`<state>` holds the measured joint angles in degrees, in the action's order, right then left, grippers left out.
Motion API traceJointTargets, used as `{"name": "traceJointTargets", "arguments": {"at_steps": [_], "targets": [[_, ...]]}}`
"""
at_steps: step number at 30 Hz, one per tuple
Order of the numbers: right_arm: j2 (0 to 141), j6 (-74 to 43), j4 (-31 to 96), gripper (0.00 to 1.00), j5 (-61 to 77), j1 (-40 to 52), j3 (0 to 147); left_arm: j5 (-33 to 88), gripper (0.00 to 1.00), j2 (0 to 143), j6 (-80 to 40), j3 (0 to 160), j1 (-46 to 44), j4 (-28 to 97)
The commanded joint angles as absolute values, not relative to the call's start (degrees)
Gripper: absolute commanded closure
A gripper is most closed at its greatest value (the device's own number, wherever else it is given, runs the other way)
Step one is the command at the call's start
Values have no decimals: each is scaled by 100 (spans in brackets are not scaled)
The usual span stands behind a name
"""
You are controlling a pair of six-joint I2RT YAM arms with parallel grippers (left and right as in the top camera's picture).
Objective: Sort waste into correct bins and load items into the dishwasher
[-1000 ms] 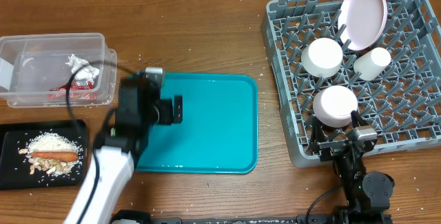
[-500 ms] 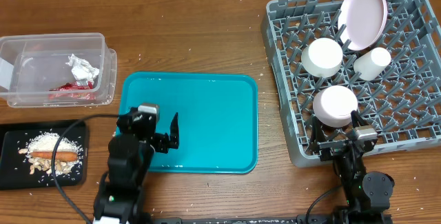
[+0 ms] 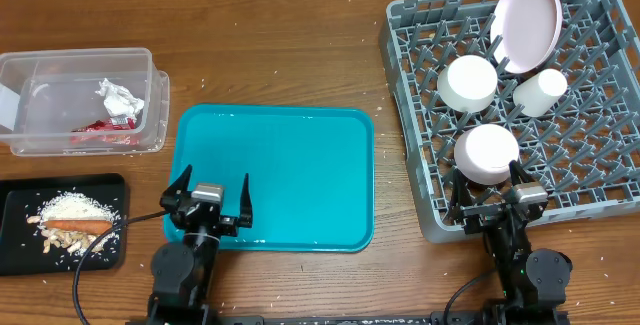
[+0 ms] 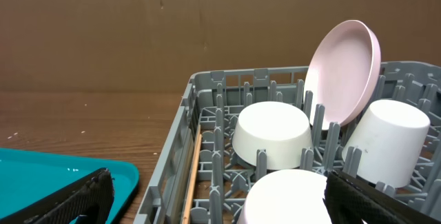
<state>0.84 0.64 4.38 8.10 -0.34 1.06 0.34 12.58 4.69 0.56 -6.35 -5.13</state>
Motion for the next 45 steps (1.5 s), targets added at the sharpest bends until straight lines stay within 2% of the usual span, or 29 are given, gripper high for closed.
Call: {"name": "traceJointTargets", "arguments": {"at_steps": [1, 3, 8, 16, 45], "targets": [[16, 91, 416, 0, 762, -51, 47, -36, 0, 840, 556, 27, -473, -27], [16, 91, 416, 0, 762, -49, 47, 8, 0, 484, 556, 30, -329, 434], [16, 91, 416, 0, 760, -51, 47, 1, 0, 14, 558, 30, 62, 445], [16, 91, 416, 0, 760, -49, 47, -1, 0, 19, 561, 30, 733, 447], [16, 91, 416, 0, 760, -51, 47, 1, 0, 25, 558, 30, 749, 445]]}}
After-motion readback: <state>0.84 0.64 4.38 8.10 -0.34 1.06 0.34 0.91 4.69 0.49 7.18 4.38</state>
